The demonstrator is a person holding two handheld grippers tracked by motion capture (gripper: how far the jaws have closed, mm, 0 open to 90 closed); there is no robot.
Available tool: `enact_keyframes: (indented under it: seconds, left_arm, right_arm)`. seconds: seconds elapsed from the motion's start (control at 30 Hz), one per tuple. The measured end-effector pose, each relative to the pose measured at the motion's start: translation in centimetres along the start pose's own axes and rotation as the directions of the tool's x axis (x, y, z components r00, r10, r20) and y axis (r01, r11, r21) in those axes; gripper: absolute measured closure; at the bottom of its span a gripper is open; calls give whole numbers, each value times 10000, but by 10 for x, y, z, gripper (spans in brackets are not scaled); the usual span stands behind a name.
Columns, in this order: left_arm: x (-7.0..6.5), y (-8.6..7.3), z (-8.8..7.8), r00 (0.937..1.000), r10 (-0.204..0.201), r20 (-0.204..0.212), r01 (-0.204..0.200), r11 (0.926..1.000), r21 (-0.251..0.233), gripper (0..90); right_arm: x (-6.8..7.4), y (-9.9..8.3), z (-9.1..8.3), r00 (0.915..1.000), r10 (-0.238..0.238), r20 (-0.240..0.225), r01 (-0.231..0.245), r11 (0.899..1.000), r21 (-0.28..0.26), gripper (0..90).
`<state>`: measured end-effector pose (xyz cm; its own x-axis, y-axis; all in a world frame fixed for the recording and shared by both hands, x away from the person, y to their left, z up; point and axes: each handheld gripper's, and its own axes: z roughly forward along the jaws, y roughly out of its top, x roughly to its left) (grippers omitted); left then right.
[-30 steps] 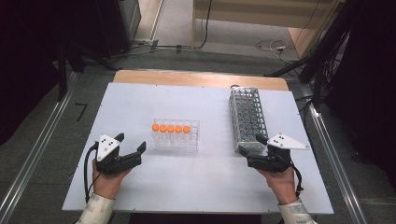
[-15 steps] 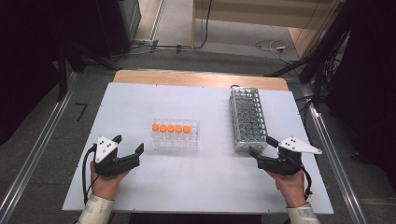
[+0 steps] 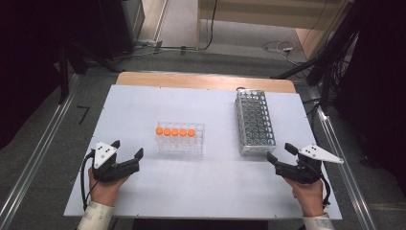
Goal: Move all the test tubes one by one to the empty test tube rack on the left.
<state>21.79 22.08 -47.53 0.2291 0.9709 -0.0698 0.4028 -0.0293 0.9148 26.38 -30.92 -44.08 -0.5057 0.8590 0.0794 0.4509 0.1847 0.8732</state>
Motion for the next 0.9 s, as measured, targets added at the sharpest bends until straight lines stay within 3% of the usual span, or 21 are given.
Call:
enact_keyframes:
  seconds: [0.47,0.9]
  left_arm:
    - [5,-2,-5,9999,-113,-116,112,9999,-57,144]
    - [12,-5,-14,9994,-250,-249,245,9996,-172,144]
  right_arm:
    - [-25,-16,-22,9960,537,710,-529,9985,-136,179]
    - [-38,-27,-33,9893,812,1213,-810,9967,-67,179]
